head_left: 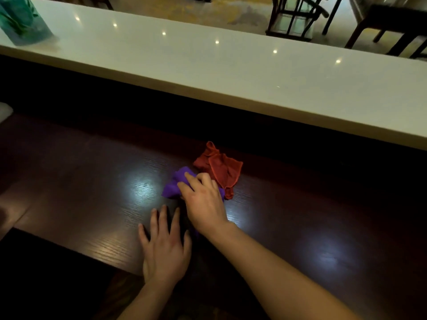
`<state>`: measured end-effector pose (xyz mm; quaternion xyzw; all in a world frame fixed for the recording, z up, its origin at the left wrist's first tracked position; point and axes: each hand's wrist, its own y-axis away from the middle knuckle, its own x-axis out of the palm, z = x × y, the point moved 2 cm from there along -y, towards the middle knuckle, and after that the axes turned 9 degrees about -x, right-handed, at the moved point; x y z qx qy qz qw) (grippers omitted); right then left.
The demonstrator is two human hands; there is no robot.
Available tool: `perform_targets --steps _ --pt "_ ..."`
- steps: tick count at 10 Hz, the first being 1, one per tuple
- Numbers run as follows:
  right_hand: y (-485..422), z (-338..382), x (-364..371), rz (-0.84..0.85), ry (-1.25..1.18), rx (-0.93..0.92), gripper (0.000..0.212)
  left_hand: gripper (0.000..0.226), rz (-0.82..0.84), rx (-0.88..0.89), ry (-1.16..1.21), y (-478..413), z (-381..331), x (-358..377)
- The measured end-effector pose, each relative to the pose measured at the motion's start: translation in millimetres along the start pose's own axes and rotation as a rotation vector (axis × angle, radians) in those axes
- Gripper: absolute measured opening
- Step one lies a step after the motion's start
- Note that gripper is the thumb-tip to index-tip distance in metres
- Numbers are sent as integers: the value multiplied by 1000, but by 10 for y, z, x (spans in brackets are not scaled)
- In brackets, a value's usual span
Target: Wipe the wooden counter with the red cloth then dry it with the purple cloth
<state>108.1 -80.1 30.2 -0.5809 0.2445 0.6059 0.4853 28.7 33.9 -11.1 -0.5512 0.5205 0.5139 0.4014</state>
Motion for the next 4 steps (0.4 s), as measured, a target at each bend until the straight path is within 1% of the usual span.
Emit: perform_targets --steps 1,2,3,4 --pt "187 -68 141 230 -122 15 51 60 10 -6 -14 4 -5 38" --pt "281 -40 151 283 -231 -11 61 59 -6 2 -16 10 -1 49" --pt "472 -76 -16 128 -307 -5 59 63 -17 9 -18 16 -8 38" --pt "869 -162 -155 100 -276 42 51 67 20 3 -6 31 -20 13"
